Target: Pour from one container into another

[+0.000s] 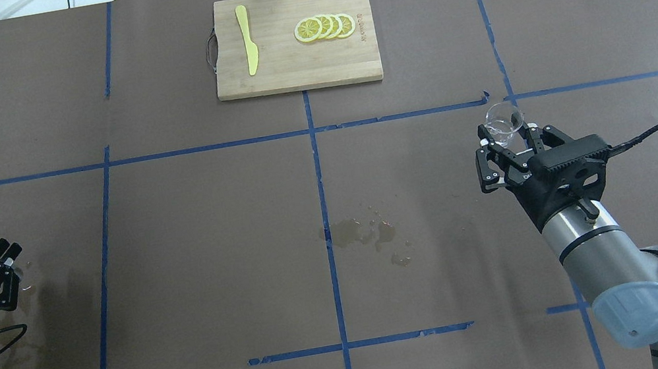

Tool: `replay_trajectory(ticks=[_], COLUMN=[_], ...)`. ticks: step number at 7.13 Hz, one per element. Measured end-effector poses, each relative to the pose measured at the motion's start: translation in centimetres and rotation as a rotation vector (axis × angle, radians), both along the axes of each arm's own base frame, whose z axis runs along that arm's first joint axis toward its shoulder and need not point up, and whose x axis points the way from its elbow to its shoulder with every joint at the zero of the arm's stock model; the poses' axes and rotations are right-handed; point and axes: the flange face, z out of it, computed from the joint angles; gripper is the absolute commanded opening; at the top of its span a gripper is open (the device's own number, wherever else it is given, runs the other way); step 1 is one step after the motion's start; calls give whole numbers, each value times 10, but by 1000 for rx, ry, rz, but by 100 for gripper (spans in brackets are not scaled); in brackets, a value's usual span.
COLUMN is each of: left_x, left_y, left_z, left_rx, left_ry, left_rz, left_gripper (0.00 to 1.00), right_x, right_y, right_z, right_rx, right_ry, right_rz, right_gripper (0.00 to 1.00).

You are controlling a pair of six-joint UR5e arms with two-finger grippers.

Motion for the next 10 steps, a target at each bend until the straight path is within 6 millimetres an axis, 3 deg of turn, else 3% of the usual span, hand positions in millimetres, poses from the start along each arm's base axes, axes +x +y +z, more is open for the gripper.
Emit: replay_trajectory(ticks=[3, 10], left_x=[6, 10], left_y=[-1, -2], left_z=[-2, -3], left_rx=[-5, -4], left_ry=[0, 2], left_rz=[1, 1], left_gripper=[1, 35], right_x=[0, -1], right_y=[0, 1], right_z=[0, 0], right_rx=[0, -2], right_ry=[-1, -4], right_rz=[0, -3], right_gripper=[0, 0])
